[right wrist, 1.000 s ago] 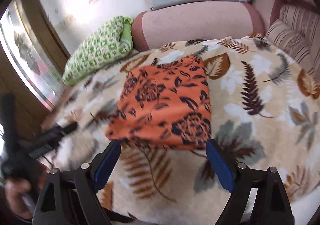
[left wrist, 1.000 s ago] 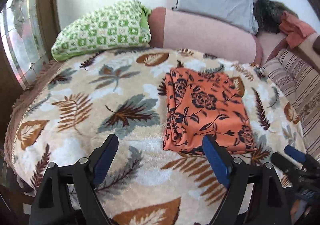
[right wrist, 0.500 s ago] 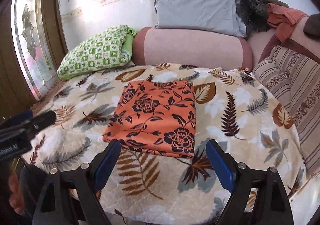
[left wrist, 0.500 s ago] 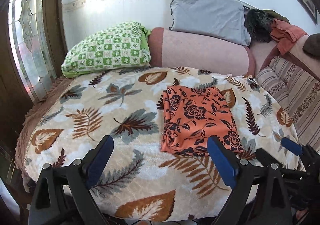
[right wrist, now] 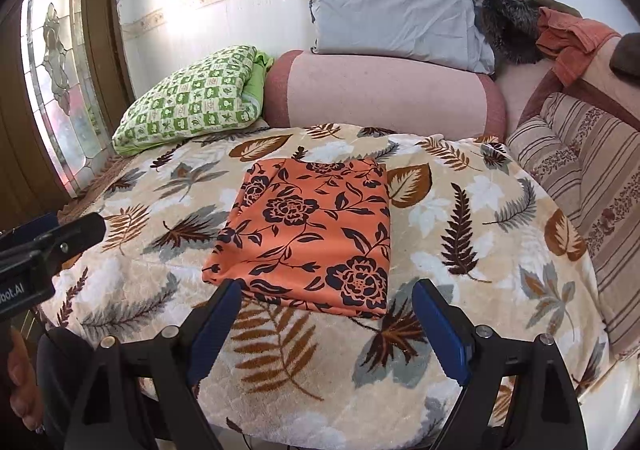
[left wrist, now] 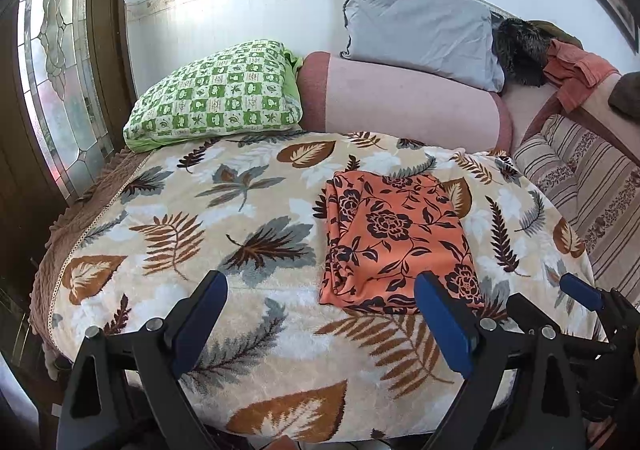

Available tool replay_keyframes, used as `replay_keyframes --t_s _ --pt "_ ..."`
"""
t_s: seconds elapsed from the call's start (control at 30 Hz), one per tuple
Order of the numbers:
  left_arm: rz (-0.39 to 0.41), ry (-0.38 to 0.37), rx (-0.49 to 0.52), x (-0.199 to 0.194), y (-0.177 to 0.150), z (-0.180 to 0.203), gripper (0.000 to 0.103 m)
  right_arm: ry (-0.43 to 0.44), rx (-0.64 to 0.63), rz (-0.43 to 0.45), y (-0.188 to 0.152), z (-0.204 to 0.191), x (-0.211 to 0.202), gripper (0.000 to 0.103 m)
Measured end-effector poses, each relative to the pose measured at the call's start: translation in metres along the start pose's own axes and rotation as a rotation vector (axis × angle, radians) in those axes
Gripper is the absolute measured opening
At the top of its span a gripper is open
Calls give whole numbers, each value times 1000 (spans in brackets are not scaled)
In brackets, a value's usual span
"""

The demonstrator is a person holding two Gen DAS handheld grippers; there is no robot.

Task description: Fold small clothes

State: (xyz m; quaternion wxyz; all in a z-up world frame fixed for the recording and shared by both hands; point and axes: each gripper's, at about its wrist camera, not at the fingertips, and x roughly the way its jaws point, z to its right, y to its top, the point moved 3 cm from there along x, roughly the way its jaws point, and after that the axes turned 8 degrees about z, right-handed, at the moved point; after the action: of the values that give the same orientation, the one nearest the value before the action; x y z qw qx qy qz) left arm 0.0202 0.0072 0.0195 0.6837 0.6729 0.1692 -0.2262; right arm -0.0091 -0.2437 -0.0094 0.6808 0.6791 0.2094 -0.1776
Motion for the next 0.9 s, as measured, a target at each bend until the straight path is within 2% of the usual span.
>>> replay_keyframes --t_s 0.2,0.43,0.67,0.9 --pt "-18 -4 -9 6 0 0 95 -10 -4 -16 1 0 4 89" --pt "-7 -25 -22 11 4 1 102 -10 -8 -24 3 0 8 89" --pt "-40 -14 -30 22 3 1 103 -6 -9 -28 7 1 15 89" --pt "-37 -11 -1 24 1 2 103 0 -12 -31 10 -3 21 89"
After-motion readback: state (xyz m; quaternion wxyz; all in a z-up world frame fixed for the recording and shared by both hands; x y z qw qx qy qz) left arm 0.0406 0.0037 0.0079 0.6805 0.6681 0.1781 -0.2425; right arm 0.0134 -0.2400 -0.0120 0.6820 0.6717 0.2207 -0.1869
